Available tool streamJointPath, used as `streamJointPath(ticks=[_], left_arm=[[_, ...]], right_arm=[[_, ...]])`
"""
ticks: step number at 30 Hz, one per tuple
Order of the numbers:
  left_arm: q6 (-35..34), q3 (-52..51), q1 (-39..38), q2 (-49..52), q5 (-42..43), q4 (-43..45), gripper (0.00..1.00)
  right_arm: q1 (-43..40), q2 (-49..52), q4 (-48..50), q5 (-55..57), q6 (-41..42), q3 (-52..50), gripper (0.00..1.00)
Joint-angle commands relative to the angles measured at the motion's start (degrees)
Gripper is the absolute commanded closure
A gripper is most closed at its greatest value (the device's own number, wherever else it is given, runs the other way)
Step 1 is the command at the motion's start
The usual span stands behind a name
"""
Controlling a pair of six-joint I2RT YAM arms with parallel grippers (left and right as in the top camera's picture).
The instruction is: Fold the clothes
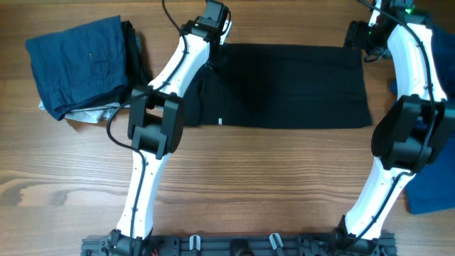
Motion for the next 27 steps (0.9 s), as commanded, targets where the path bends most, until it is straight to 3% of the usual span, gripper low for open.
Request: streamJointPath(ticks=[1,5,10,13,19,27], left_arm=[[1.2,-0.4,-0.4,0.7,-0.2,0.2,0.31],[1.2,-0.4,-0.4,0.7,-0.2,0.2,0.29],[1.2,-0.4,-0.4,0.7,-0.2,0.2,0.28],[1.2,-0.4,-0.4,0.7,-0.2,0.2,0.26],[1.2,-0.4,-0.4,0.7,-0.2,0.2,0.24],[1.2,-0.4,-0.4,0.7,-0.2,0.2,0.23]], right_arm=[[-0.2,1.0,1.3,-1.0,-1.9,-2.3,0.14],[-0.2,1.0,2.0,-1.1,0.9,-3.6,0.19],[-0.1,2.1,2.5,-3.8,13.4,-5.6,0.36],[-0.1,2.6,1.9,-6.8,22.4,-5.7,0.39],[0.0,2.8,2.8,-11.5,38.8,-6.8,0.36],[0.0,2.8,12.5,-11.5,45.5,-12.4,0.38]])
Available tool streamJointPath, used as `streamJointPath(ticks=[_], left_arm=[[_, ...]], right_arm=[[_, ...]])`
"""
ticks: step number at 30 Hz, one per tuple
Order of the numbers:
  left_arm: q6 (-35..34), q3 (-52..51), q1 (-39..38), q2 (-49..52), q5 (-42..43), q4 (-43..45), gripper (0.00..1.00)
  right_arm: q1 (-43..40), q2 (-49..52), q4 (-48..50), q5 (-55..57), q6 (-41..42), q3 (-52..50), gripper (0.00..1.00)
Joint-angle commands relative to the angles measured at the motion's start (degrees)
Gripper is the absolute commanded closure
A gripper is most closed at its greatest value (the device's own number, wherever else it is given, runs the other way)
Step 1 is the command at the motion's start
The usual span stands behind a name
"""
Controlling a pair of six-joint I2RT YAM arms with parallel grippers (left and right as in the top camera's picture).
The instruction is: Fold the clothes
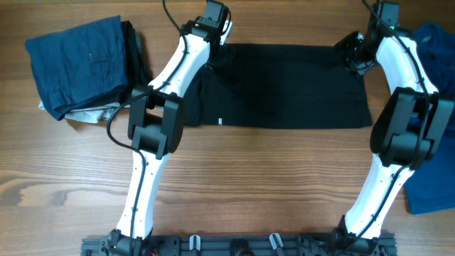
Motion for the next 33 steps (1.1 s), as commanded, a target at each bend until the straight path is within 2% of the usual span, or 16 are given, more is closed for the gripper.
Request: streamJointPath(ticks=[1,6,8,14,17,28,30,31,33], left_arm=[[0.7,-0.4,-0.4,0.7,-0.2,0.2,0.23],[0.7,-0.4,-0.4,0.7,-0.2,0.1,0.23],[0.7,-0.4,-0.4,0.7,-0.2,-0.1,0.23],[0.6,-0.4,-0.4,0.7,-0.2,-0.3,0.23],[0.7,-0.4,-0.4,0.7,-0.2,-0.9,0.23],[0.7,-0.4,-0.3,0.7,-0.2,-1.1,0.23],[0.7,-0.4,-0.2,0.7,-0.2,-1.2,0.25],[0.7,-0.4,-0.2,0.7,-0.2,-1.4,0.26],[0.7,-0.4,-0.2,0.7,-0.4,-1.4,0.32]], right_arm=[[0.0,0.8,2.2,-1.1,6.8,-1.9,0.40],[0.1,1.8,2.2,-1.1,10.6,-2.0,0.41],[0.1,2.5,2.7,-0.9,12.7,-2.0,0.37],[0.0,2.8,6.4,0.4,15.1,-2.0,0.42],[0.0,2.8,6.5,2.3,15.6,-2.0,0.45],[0.0,4.6,3.0,3.3,15.9,-2.8,0.45],[0.0,5.0,4.0,3.3,16.0,-2.8,0.53],[0.0,5.0,4.5,3.3,15.8,-2.8,0.64],[0.0,5.0,4.7,3.3,15.7,-2.8,0.68]])
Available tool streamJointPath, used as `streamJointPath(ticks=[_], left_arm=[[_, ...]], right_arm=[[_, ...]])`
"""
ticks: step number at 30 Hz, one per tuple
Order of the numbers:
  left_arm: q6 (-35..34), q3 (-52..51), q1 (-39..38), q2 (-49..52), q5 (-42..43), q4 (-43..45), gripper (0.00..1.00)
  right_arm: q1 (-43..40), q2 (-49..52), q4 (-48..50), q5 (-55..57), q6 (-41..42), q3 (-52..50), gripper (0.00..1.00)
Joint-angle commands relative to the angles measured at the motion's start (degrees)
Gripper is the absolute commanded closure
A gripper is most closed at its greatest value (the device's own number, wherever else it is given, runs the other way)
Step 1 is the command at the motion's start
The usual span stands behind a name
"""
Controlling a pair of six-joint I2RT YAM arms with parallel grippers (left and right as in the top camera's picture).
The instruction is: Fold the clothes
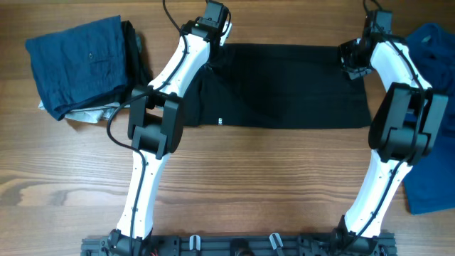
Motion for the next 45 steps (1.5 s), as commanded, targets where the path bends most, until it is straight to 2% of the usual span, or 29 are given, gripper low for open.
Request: streamJointPath(ticks=[1,2,4,8,12,13,15,17,23,27,32,37,45], left_arm=[[0.5,-0.4,-0.2,0.7,-0.3,-0.2,0.33],[0.5,-0.4,-0.1,0.7,-0.4,0.0,0.34],[0.5,-0.4,-0.1,0.7,-0.4,0.1,0.43],[0.5,-0.4,-0.1,0.7,-0.4,0.6,0.62],[0.5,-0.4,0.0,0.7,-0.3,1.4,0.63],[0.5,-0.4,0.0,0.7,-0.3,1.8,0.72],[0.5,-0.4,0.0,0.6,-0.3,2.8,0.87],[0.5,-0.3,0.0,0.6,-0.3,3.3,0.96],[0.5,-0.3,0.0,-1.4,-1.7,3.7,0.96],[0.5,-0.3,0.0,-5.6,-5.8,2.9,0.96],[0.5,-0.3,0.3,-9.0,-10.9,1.0,0.96],[0.5,-0.3,0.4,-11.3,-10.8,-1.8,0.96],[0.4,-0.3,0.3,-15.2,-10.5,-15.5,0.95]], right_arm=[[-0.2,1.9,0.3,1.2,0.0,-0.8,0.68],[-0.2,1.9,0.3,1.4,-0.4,-0.8,0.68],[-0.2,1.9,0.5,1.6,-1.1,-0.8,0.69],[-0.2,1.9,0.5,1.7,-1.2,-0.8,0.78],[-0.2,1.9,0.7,2.4,-1.2,-0.8,0.85],[-0.2,1.9,1.5,2.4,-1.7,-0.8,0.96],[-0.1,1.8,3.2,2.2,-4.9,-0.7,0.96],[-0.1,1.4,3.5,2.2,-7.8,-0.1,0.96],[-0.1,-0.7,3.7,2.4,-10.6,0.2,0.96],[-0.1,-2.0,3.6,1.2,-17.6,0.2,0.96],[-0.2,-4.0,3.5,1.1,-22.6,0.2,0.96],[-0.3,-6.0,1.9,-0.7,-26.3,0.2,0.96],[-2.3,-11.9,-10.0,-3.5,-31.6,0.2,0.96]])
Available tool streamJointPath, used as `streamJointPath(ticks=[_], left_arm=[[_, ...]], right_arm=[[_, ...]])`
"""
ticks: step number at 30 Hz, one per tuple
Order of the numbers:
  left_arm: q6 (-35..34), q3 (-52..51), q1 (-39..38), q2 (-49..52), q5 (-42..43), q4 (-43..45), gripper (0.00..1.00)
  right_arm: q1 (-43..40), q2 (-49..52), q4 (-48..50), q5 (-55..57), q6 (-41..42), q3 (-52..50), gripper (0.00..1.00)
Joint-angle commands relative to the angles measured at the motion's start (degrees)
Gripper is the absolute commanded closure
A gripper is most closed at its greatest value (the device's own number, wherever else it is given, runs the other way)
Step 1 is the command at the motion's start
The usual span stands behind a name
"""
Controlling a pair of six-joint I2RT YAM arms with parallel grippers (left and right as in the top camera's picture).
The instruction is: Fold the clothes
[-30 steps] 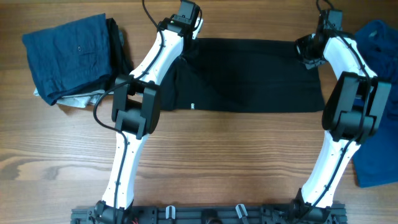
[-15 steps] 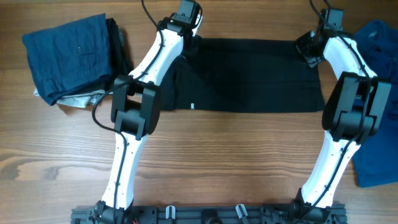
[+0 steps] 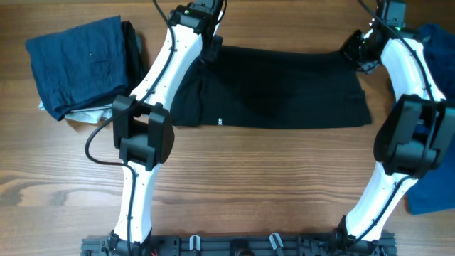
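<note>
A black garment [image 3: 284,92] lies spread flat across the middle of the wooden table, with a small white tag near its front left edge. My left gripper [image 3: 211,44] is at its far left corner and my right gripper [image 3: 353,55] at its far right corner. Both look shut on the cloth, though the wrists hide the fingers. Between them the far edge sags slightly instead of lying straight.
A stack of folded clothes [image 3: 78,64], dark blue on top with black and white pieces under it, sits at the far left. Blue cloth [image 3: 435,43] lies at the right edge, with more of it [image 3: 426,192] nearer the front.
The left arm's wrist has moved toward the far edge and its elbow has shifted left. The right wrist has moved slightly outward. The garment's far edge, straight before, now dips between the two corners.
The left gripper stayed at the far left corner through all earlier moments. The right gripper was beyond the far right corner, then over it, then down on it. Now both hold their corners and the far edge is slightly raised.
</note>
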Motion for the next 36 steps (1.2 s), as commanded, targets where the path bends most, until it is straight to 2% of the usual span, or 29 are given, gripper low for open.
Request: streamJointPath(ticks=[1,6,11,20,24,29,36], left_arm=[[0.0,-0.1,0.0,-5.0,-0.6,-6.5,0.96],[0.0,-0.1,-0.5,-5.5,8.2,-13.3,0.93],[0.0,-0.1,-1.8,-5.5,13.2,-16.9,0.94],[-1.9,-0.2,-3.1,-5.5,13.5,-24.9,0.94],[-3.5,-0.2,-3.1,-5.4,13.5,-26.1,0.94],[-5.2,-0.6,-3.1,-5.4,13.5,-28.2,0.90],[-6.6,-9.0,-3.2,-5.4,13.5,-23.6,0.89]], right_arm=[[-2.6,-4.8,-6.5,-1.0,-4.3,0.3,0.96],[-4.8,-5.6,-15.6,-2.3,-10.1,0.3,0.96],[-6.2,-5.7,-21.7,-2.1,-12.7,0.3,0.95],[-6.5,-7.5,-31.0,7.9,-13.1,0.3,0.96],[-6.5,-7.5,-35.3,8.8,-14.1,0.3,0.96],[-6.5,-7.5,-37.1,10.1,-14.6,-1.2,0.96],[-6.5,-7.4,-32.7,10.1,-14.4,-7.3,0.96]])
